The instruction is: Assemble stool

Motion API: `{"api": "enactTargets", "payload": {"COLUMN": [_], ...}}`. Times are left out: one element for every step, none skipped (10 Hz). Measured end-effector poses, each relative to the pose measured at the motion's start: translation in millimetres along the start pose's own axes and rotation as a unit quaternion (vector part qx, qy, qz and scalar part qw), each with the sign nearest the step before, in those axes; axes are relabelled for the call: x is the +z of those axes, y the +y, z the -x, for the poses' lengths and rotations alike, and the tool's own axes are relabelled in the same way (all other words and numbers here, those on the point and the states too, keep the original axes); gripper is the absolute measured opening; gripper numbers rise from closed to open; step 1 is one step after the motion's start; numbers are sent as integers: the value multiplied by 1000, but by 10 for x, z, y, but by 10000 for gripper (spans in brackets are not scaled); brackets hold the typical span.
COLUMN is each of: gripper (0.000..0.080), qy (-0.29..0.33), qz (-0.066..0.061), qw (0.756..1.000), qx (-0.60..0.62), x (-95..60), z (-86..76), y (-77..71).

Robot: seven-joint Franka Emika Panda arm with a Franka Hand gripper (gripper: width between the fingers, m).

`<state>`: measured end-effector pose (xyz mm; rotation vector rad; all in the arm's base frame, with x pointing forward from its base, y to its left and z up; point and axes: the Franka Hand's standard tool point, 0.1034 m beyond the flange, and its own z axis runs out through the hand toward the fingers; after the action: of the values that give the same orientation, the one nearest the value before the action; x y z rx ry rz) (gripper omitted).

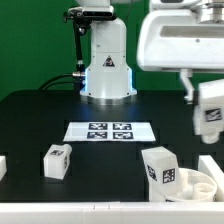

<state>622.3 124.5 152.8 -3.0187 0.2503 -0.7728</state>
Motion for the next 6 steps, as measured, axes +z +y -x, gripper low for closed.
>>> {"api": "enactTargets", "payload": {"gripper": [326,326,326,326,326,326], "qy": [23,35,40,55,85,112], "qz": [-18,-25,-18,-15,-22,-18], "qw": [1000,999,999,997,994,989], "qx": [4,-1,-26,-48,-70,-90], "x": [20,53,112,138,177,200], "z": [23,54,59,18,21,20], "y": [-77,-113,-55,2,-32,-79]}}
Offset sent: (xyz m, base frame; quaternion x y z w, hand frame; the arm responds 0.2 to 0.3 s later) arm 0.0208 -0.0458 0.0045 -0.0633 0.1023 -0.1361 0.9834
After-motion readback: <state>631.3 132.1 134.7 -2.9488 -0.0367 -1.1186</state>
